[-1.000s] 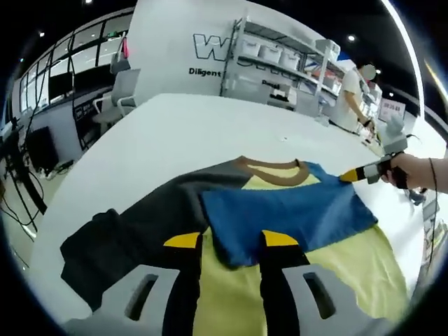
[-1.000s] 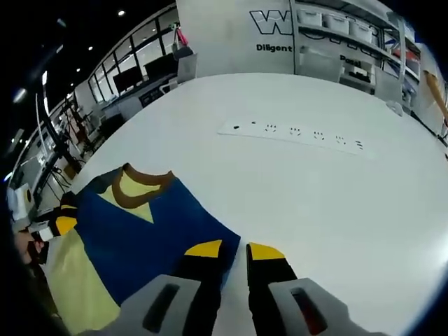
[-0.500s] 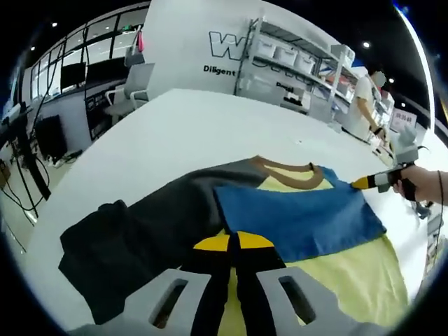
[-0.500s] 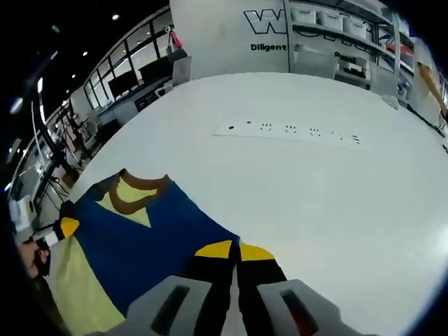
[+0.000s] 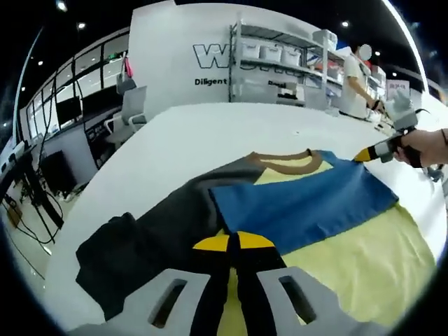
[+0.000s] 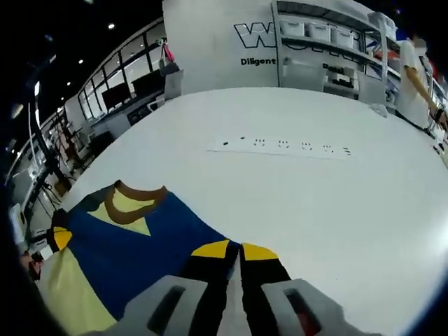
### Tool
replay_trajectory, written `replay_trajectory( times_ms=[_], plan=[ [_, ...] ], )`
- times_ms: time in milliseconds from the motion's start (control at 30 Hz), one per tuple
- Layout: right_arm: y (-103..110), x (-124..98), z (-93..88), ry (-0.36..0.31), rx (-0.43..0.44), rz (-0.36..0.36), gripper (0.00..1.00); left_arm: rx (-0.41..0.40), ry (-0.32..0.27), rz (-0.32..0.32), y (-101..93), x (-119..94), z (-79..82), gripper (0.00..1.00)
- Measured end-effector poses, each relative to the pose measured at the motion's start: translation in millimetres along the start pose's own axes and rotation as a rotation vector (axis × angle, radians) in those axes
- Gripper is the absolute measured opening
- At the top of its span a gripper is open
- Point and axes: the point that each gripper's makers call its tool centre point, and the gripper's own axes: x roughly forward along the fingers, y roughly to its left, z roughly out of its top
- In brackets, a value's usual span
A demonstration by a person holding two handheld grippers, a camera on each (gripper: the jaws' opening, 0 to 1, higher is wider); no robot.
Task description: Fold the garment on the visible template until the final outline fits inside the template.
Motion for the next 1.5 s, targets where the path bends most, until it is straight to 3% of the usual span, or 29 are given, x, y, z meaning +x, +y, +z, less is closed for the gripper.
replay_trajectory(
  times_ms=[167, 333, 467, 633, 667, 967, 1067, 1167, 1233, 1333, 1433, 1500],
  plan=[
    [-3, -9, 3.1, -0.007, 0.025, 0.014, 0.09, 0.013, -0.012, -0.011, -6.0, -11, 1.9, 0.12],
    [-3, -11, -5.7, 0.023, 0.041, 0.022, 0.09, 0.021, -0.023, -0.050, -16.9, -24, -1.6, 0.11],
    [11, -13, -9.9, 0.028, 0.050, 0.072, 0.06, 0.040, -0.024, -0.065, -20.8, -27, -4.3, 0.06],
    [15, -13, -10.3, 0.040, 0.040, 0.070, 0.10, 0.034, -0.034, -0.118, -31.8, -33, -1.0, 0.08],
    [15, -12, -10.2, 0.041, 0.042, 0.073, 0.10, 0.070, -0.042, -0.167, -43.0, -38, 1.5, 0.08],
    [15, -12, -10.6, 0.056, -0.015, 0.086, 0.11, 0.143, -0.078, -0.338, -92.9, -75, 9.0, 0.09],
    [14, -10, -12.6, 0.066, 0.005, 0.094, 0.12, 0.151, -0.064, -0.415, -115.3, -83, 4.6, 0.09],
    [16, -10, -15.8, 0.082, -0.003, 0.105, 0.14, 0.210, -0.034, -0.498, -141.8, -94, -4.3, 0.10],
    [17, -10, -16.4, 0.084, -0.006, 0.107, 0.16, 0.196, -0.031, -0.549, -157.9, -101, -6.7, 0.11],
    [18, -9, -18.1, 0.093, -0.012, 0.117, 0.17, 0.226, -0.020, -0.596, -174.4, -110, -10.6, 0.11],
    [19, -7, -19.5, 0.101, -0.018, 0.121, 0.17, 0.327, -0.009, -0.640, -191.1, -117, -17.7, 0.12],
    [20, -6, -20.5, 0.106, -0.020, 0.122, 0.18, 0.332, -0.017, -0.658, -200.9, -119, -19.5, 0.16]
  ],
)
